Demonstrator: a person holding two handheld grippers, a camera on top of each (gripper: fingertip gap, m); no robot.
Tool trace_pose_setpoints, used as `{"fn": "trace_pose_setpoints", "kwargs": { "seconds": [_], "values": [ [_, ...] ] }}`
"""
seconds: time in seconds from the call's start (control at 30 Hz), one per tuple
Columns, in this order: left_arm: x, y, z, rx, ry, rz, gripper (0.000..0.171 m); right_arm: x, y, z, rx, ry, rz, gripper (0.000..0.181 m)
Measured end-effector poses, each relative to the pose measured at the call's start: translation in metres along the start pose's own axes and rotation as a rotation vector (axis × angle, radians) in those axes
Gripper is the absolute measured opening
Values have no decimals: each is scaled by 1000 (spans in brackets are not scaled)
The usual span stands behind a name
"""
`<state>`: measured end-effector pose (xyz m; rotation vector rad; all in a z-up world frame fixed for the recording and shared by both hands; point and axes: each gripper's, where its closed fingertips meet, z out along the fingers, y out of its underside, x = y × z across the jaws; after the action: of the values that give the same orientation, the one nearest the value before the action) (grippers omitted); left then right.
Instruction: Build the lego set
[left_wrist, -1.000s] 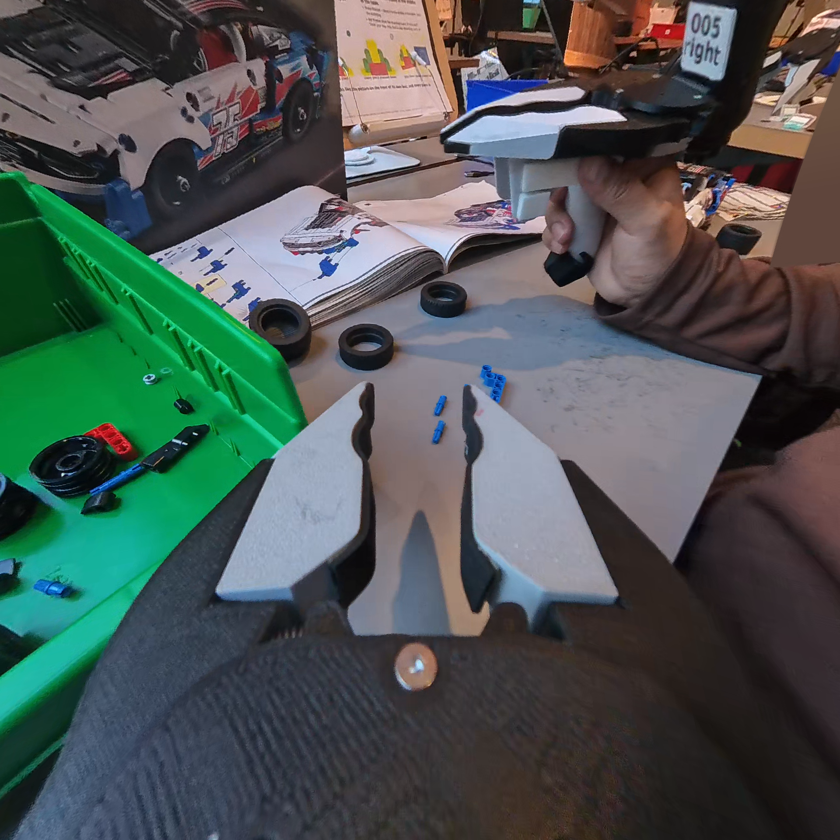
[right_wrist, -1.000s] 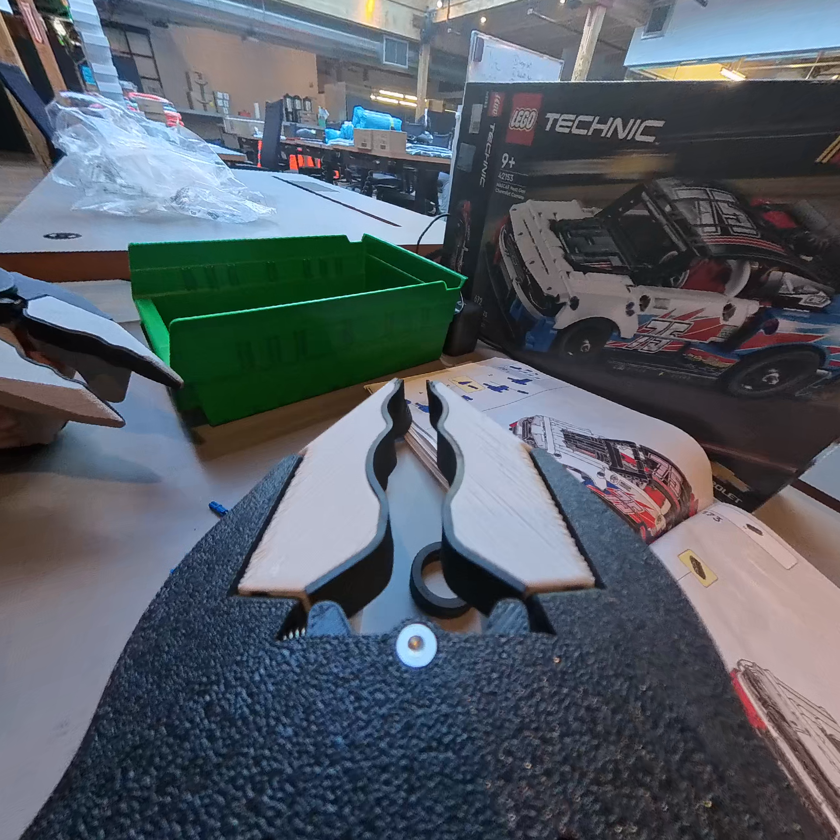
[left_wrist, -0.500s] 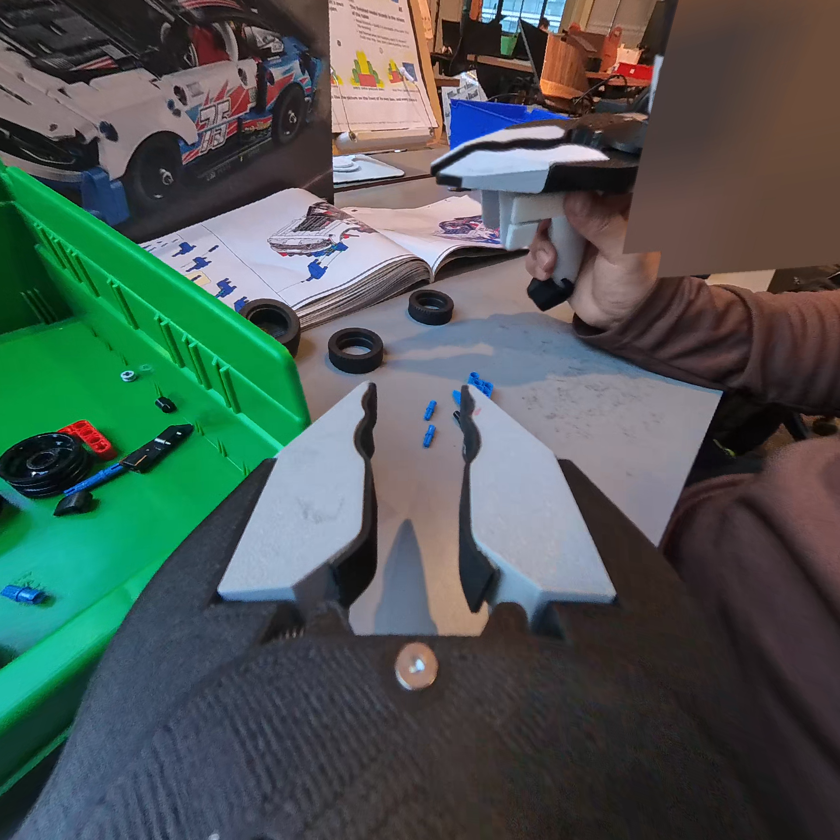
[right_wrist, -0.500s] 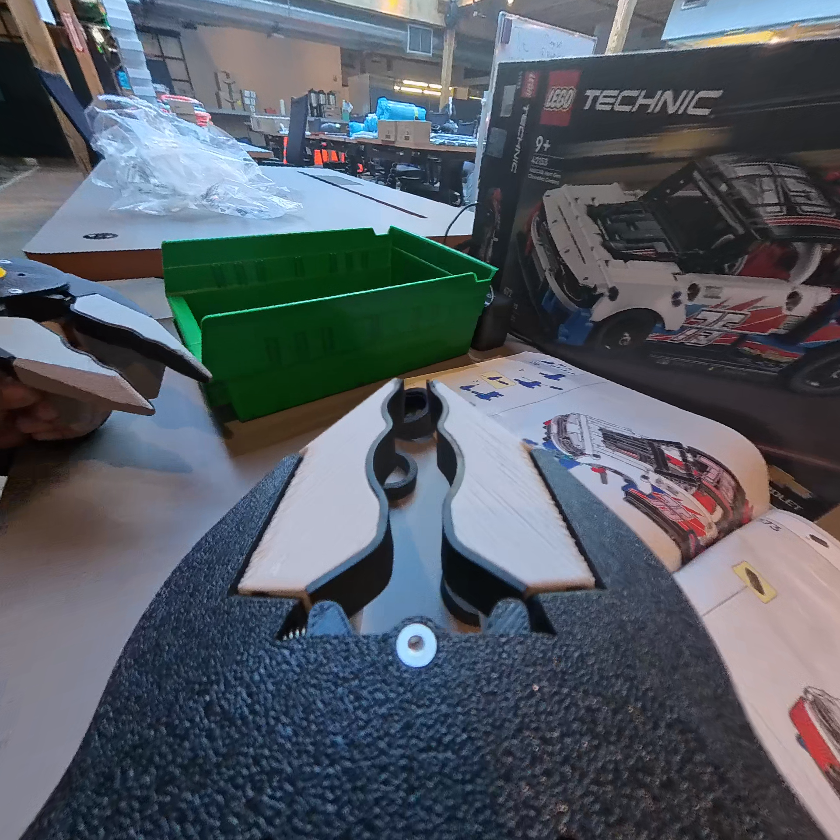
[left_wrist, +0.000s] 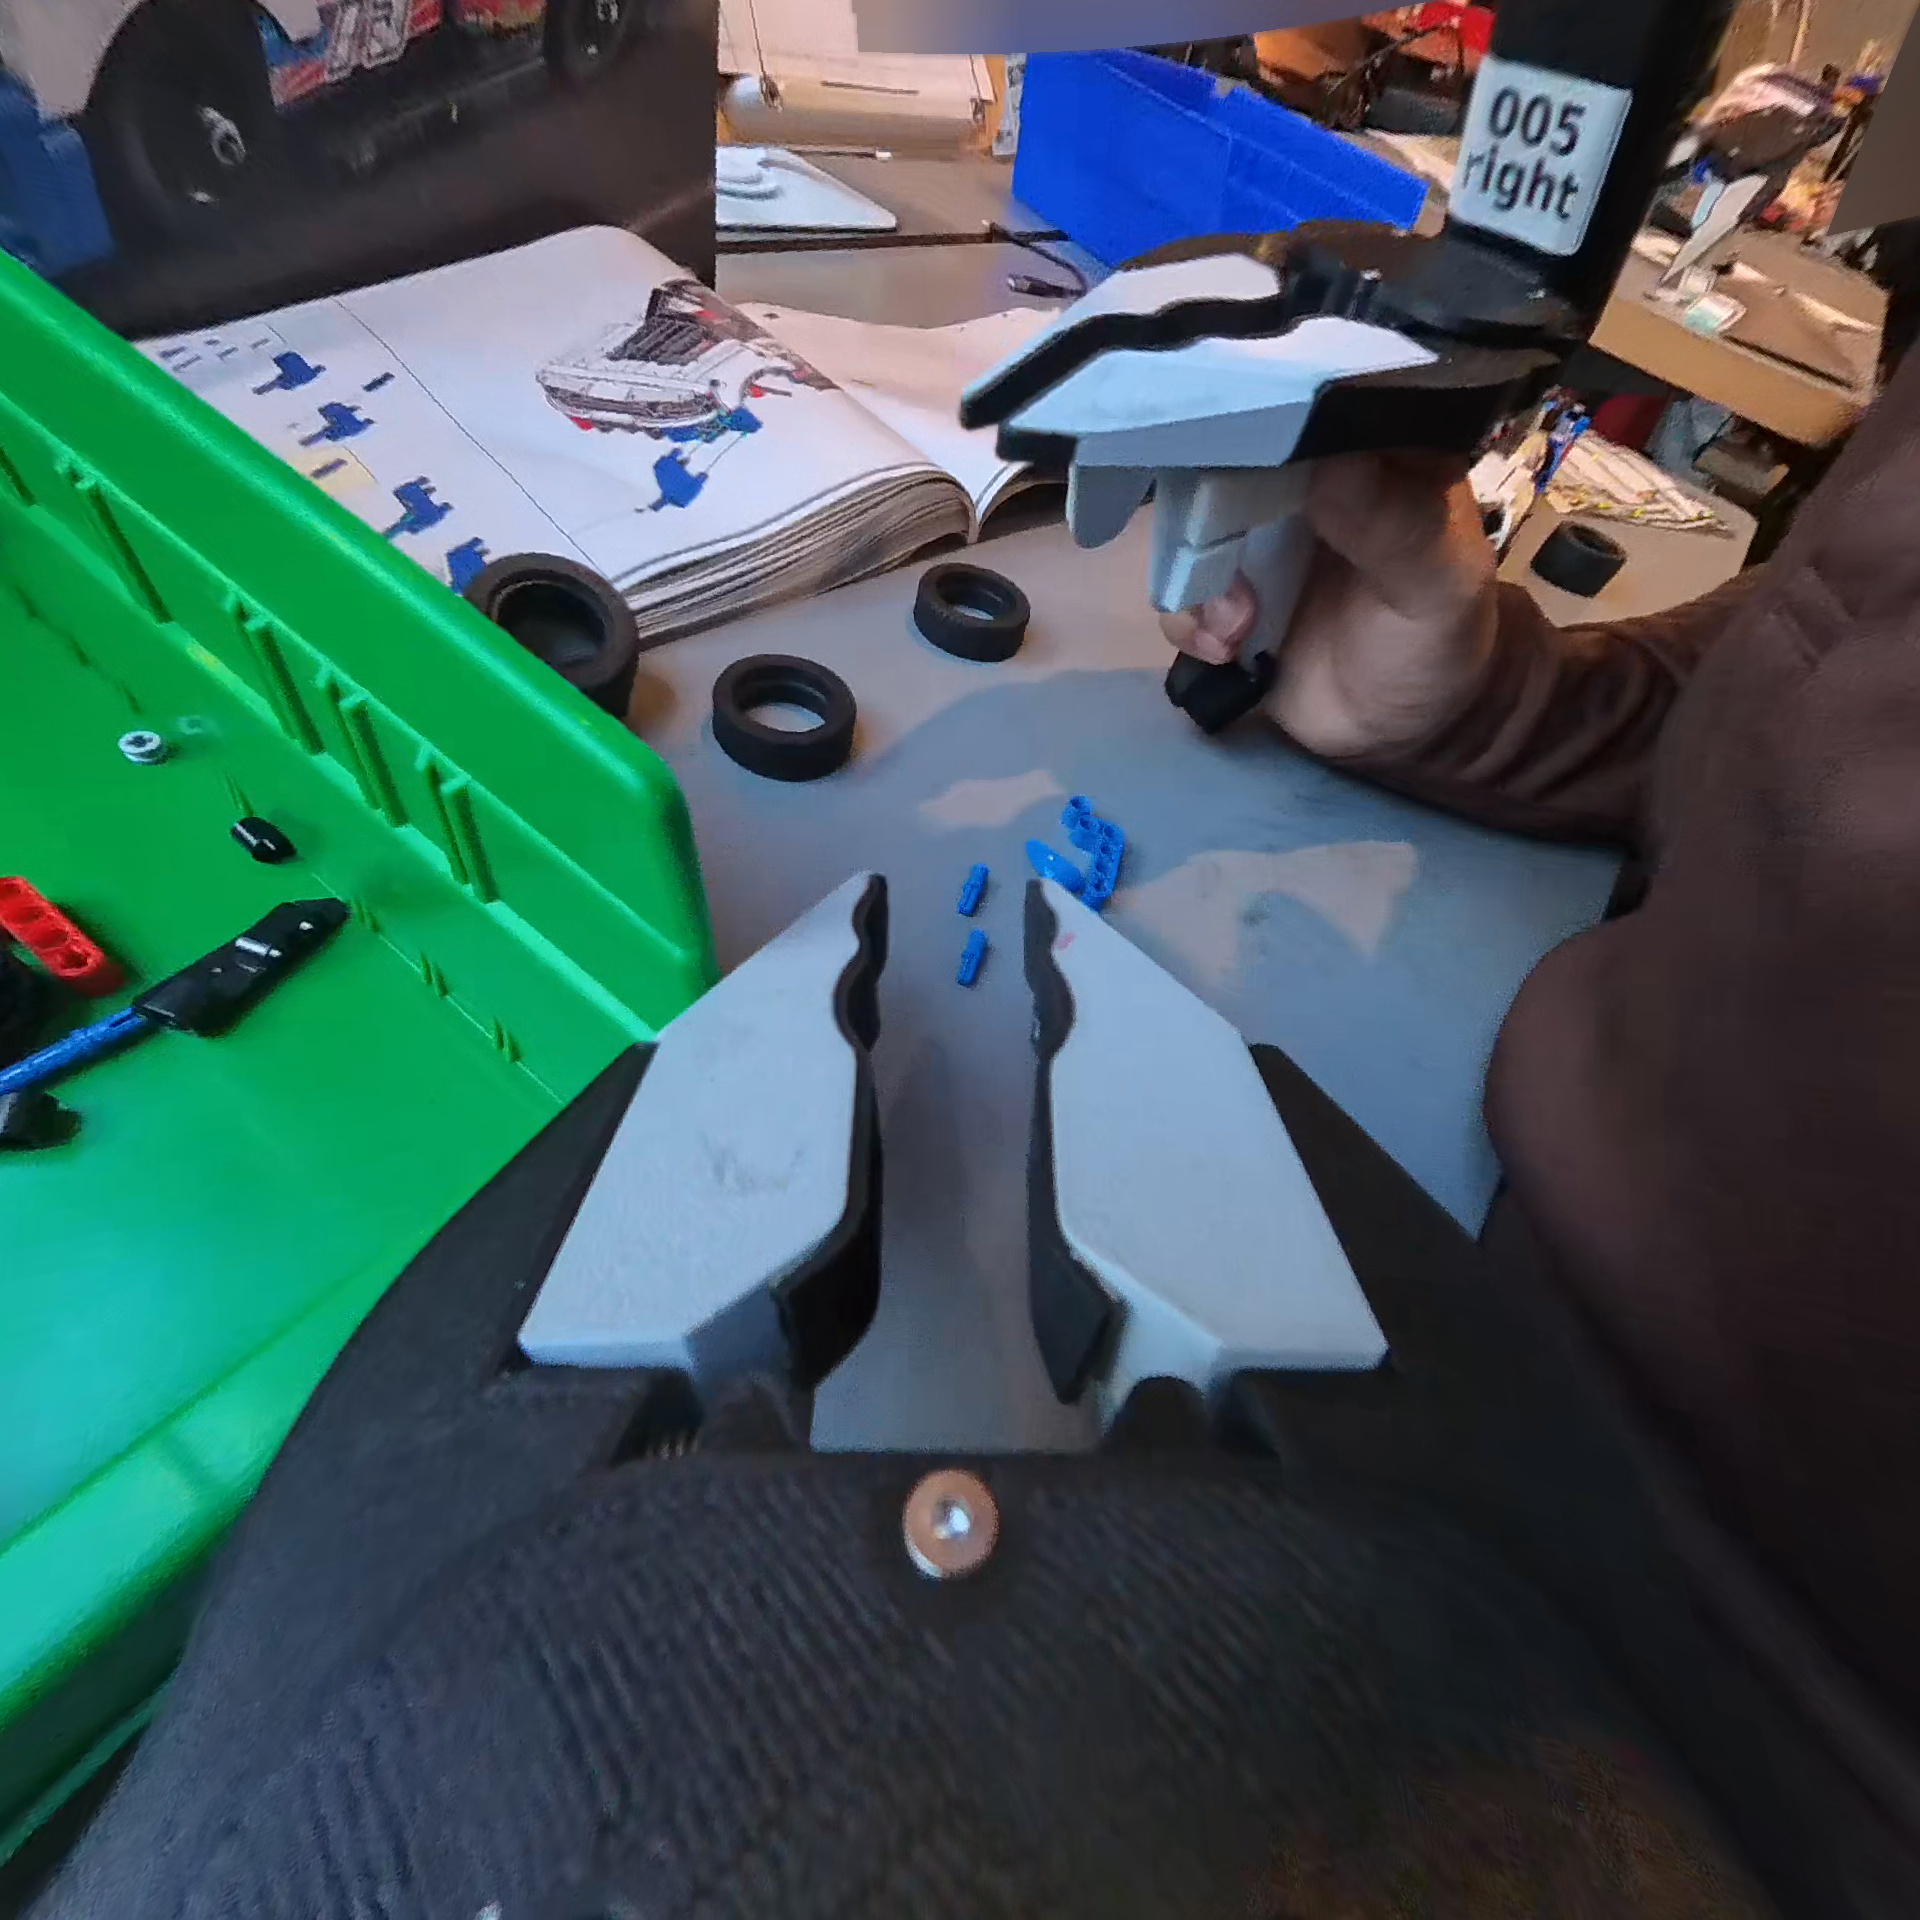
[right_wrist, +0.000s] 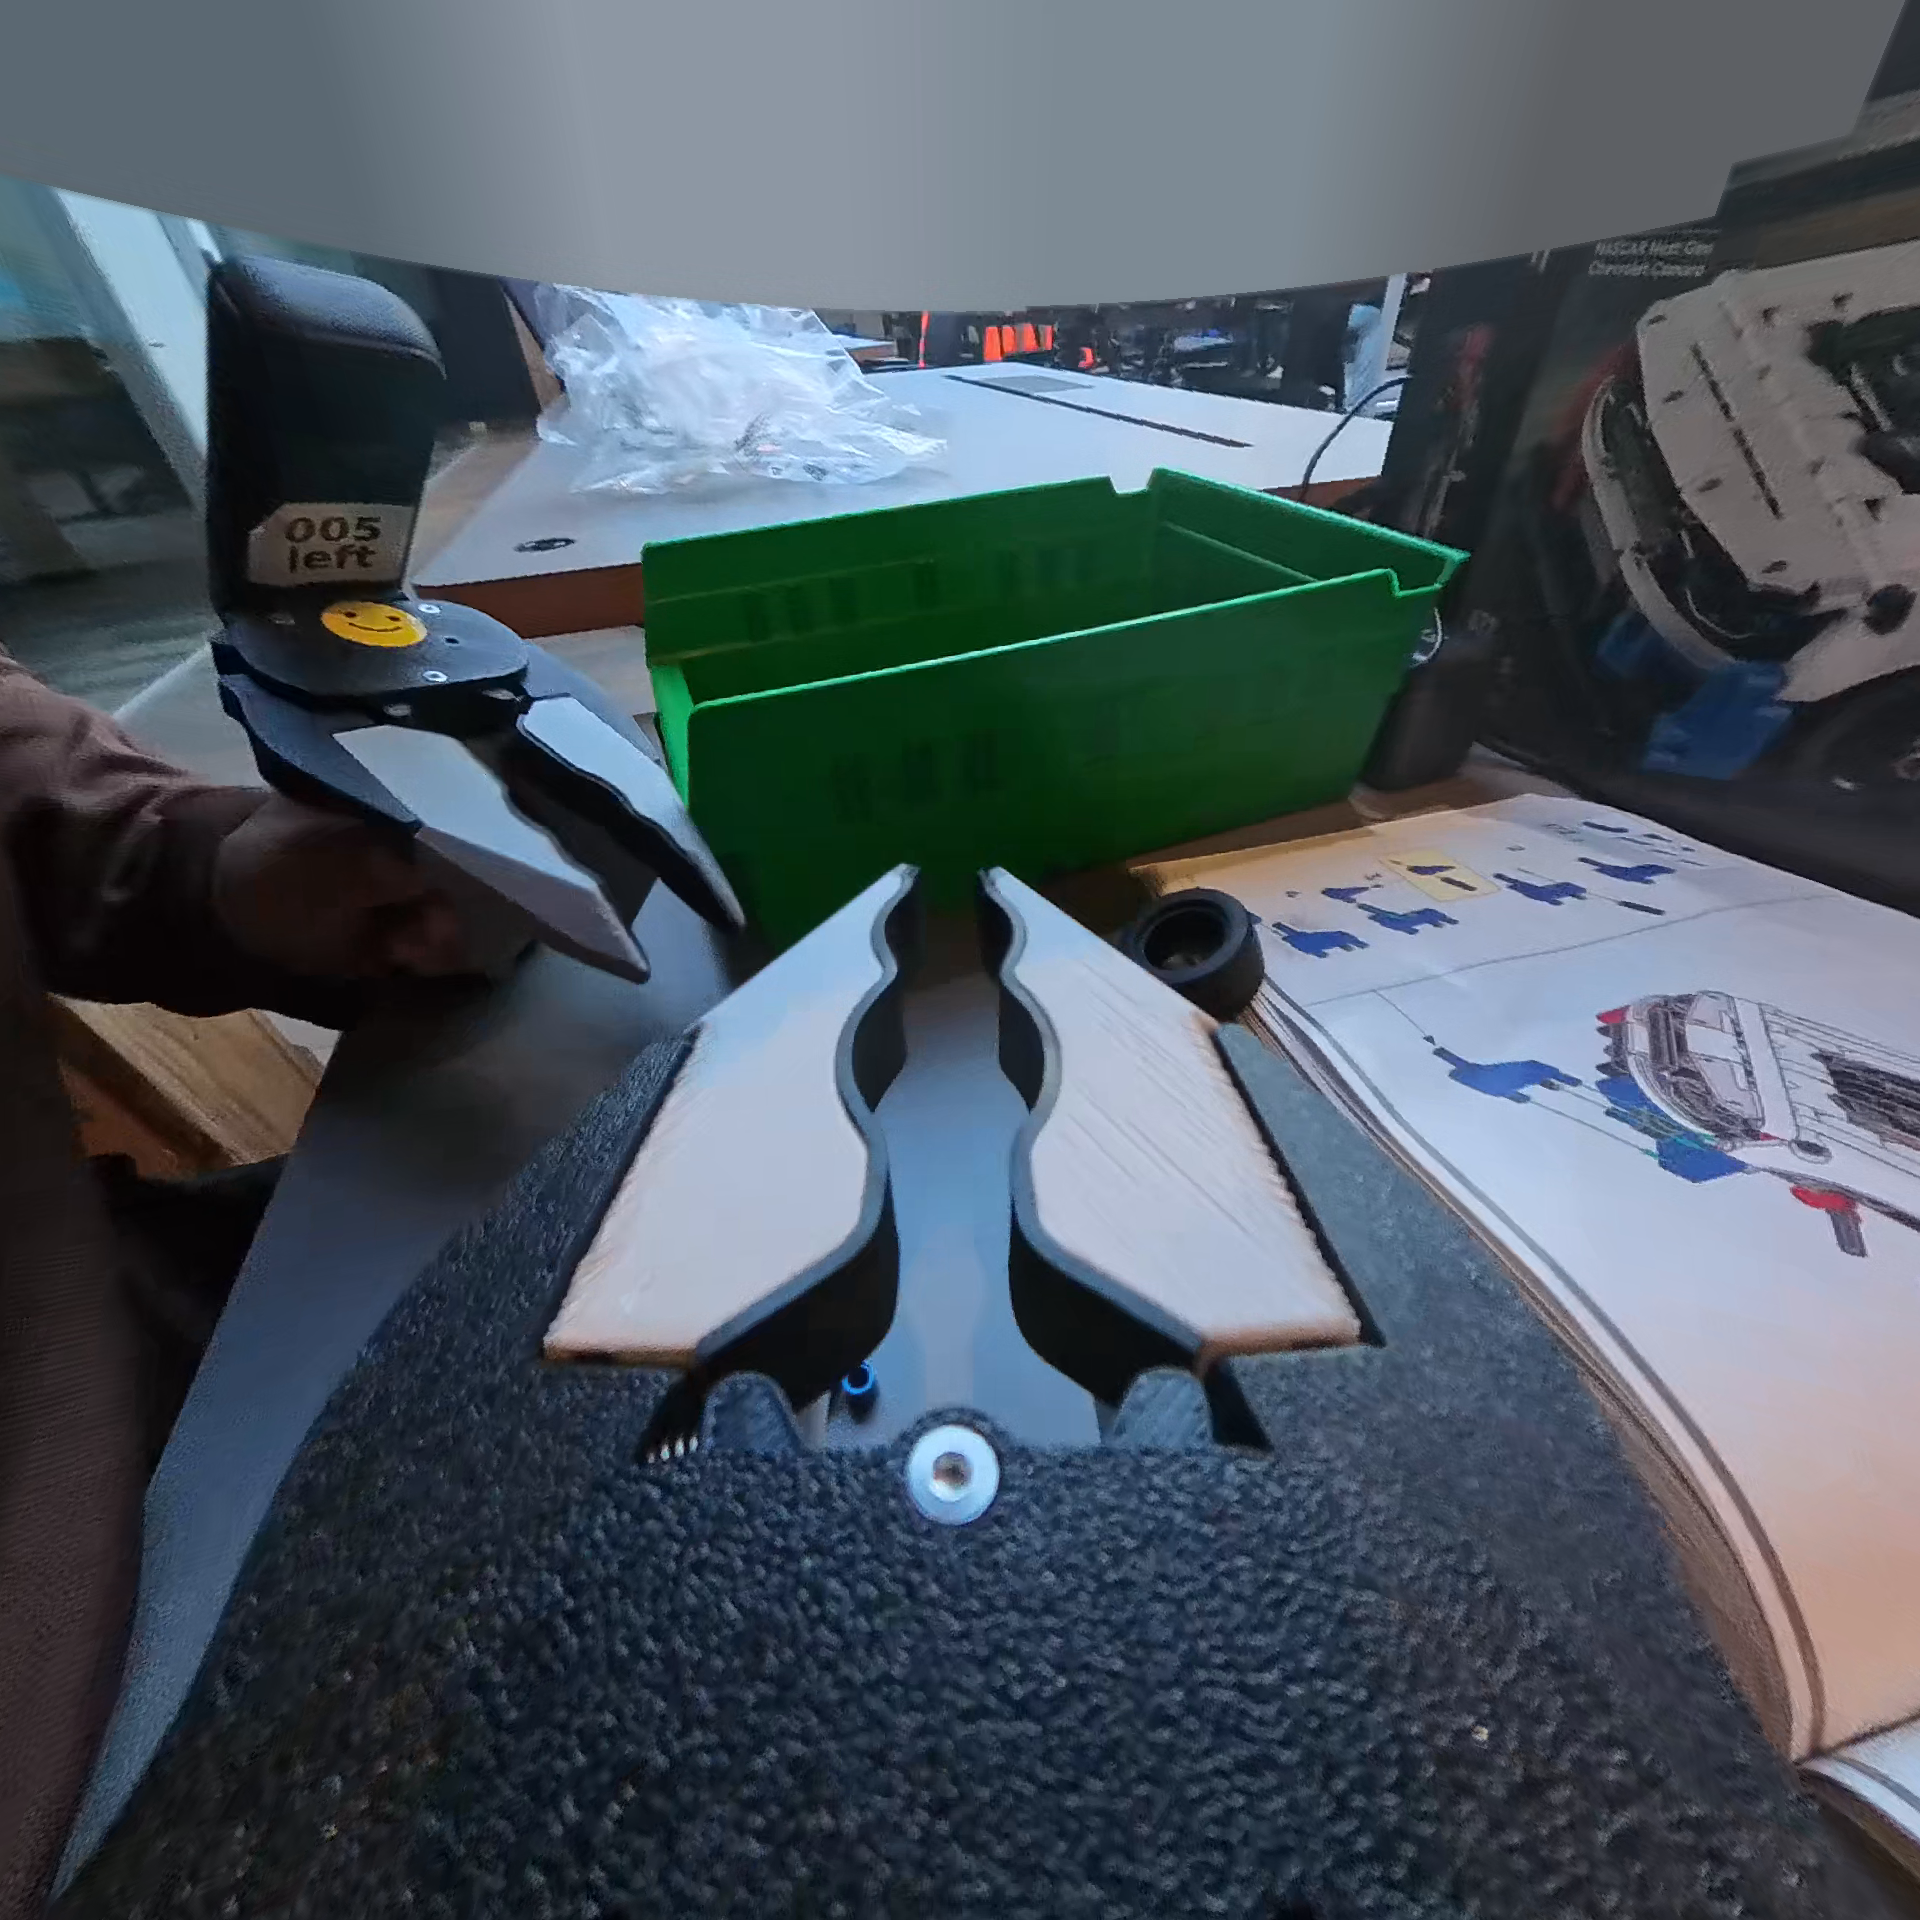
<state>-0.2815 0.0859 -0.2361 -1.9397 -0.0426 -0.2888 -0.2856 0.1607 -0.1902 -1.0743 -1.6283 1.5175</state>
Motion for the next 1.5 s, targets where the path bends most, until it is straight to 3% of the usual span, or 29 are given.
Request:
{"fn": "trace_pose_setpoints", "kwargs": {
  "seconds": [0.3, 0.53, 0.77, 1.03, 1.5],
  "values": [
    [12, -6, -5, 56, -46, 166, 17, -10, -3, -6, -29, 17, -82, 15],
    [7, -4, -3, 34, -31, 100, 23, 10, -15, -32, -26, 373, -366, 13],
    [8, -8, -8, 76, -72, 149, 20, 3, 15, -72, -145, 505, -379, 14],
    [6, -7, -7, 66, -98, 160, 20, -8, 19, -97, -134, 542, -360, 14],
    [8, -8, -8, 78, -104, 187, 20, -8, 45, -87, -246, 469, -279, 18]
  ]
}}
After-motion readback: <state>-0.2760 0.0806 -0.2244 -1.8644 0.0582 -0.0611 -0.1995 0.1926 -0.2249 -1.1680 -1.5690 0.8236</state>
